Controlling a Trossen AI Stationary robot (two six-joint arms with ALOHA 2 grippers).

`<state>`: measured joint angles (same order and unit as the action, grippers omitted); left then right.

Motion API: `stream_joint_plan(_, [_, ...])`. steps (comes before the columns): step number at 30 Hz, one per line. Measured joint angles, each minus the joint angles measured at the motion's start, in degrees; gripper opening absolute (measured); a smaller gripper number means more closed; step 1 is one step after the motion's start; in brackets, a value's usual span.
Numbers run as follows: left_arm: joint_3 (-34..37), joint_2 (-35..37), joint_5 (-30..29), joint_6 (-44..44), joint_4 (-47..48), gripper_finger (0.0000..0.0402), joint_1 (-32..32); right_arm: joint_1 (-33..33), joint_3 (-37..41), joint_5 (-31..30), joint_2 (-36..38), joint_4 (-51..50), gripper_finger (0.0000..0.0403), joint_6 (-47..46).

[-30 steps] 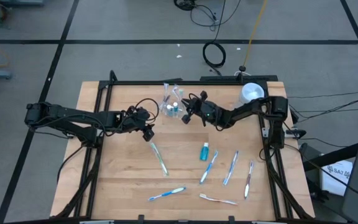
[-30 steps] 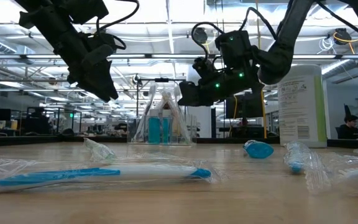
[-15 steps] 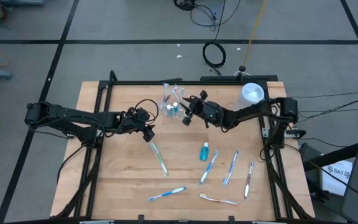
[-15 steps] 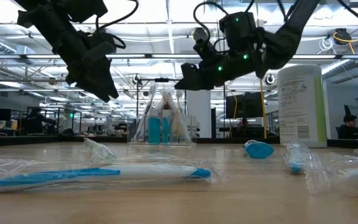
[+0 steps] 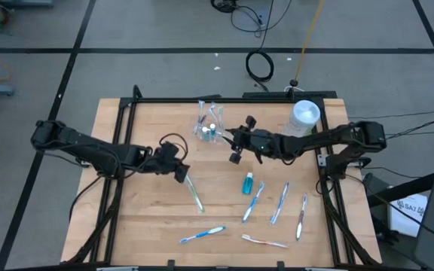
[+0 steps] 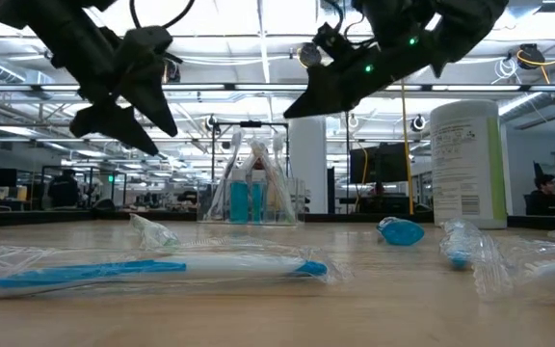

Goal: Pick & Place toothbrushing station
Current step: Put the green toothbrush into the left section of the organizer

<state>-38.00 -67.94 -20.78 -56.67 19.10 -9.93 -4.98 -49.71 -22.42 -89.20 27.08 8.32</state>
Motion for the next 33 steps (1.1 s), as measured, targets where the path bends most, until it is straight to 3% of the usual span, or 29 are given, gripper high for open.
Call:
stream_joint_plan(10, [0.0,-1.2,-0.2,-16.9,0.2,0.0232,-6.8,0.2,0.0,0.0,0.9,-1.1,0.0117,-0.1])
stream_joint_plan(21, [0.0,-12.1,3.1,-38.1,0.3,0.0232,-9.0,0.2,0.0,0.0,1.0,-1.0,0.0116,-0.1])
stream_joint_plan(33, [0.0,-20.2,3.4,-38.7,-9.7,0.0232,-6.6,0.2,0.0,0.0,1.0,1.6,0.0116,3.2])
